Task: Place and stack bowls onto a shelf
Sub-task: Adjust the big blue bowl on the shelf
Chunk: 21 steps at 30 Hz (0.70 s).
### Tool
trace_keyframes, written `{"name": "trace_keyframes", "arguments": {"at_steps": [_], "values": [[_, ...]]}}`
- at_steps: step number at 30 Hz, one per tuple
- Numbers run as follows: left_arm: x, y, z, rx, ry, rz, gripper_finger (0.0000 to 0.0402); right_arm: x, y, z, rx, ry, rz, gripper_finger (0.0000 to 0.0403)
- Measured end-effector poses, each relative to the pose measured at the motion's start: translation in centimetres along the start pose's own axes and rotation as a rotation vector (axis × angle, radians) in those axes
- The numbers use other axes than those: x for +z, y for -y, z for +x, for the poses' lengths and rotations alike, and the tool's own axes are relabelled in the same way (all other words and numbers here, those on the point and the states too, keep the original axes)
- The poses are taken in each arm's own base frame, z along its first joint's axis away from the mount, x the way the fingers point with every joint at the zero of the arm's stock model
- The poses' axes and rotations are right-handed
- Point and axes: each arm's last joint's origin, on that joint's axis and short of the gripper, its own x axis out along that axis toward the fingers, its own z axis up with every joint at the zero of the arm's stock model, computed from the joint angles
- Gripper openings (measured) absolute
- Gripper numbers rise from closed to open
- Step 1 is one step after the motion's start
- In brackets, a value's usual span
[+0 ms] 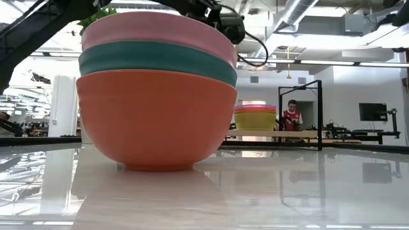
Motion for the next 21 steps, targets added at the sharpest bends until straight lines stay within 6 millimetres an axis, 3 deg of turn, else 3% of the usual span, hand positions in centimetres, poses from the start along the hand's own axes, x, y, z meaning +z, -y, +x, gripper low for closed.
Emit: {"name": "trace_keyframes", "arguments": {"at_steps": [8, 21], "values": [[0.1, -0.4, 1.4, -0.047, 0.004, -0.054, 0.0, -0.2, -0.1, -0.1, 0.012, -0.007, -0.001, 0.0242], [1.1, 0.0, 1.3, -0.132, 0.091, -0.079, 0.0, -0.1, 0.3, -0.1, -0.016, -0.001, -0.028, 0.0242]]}}
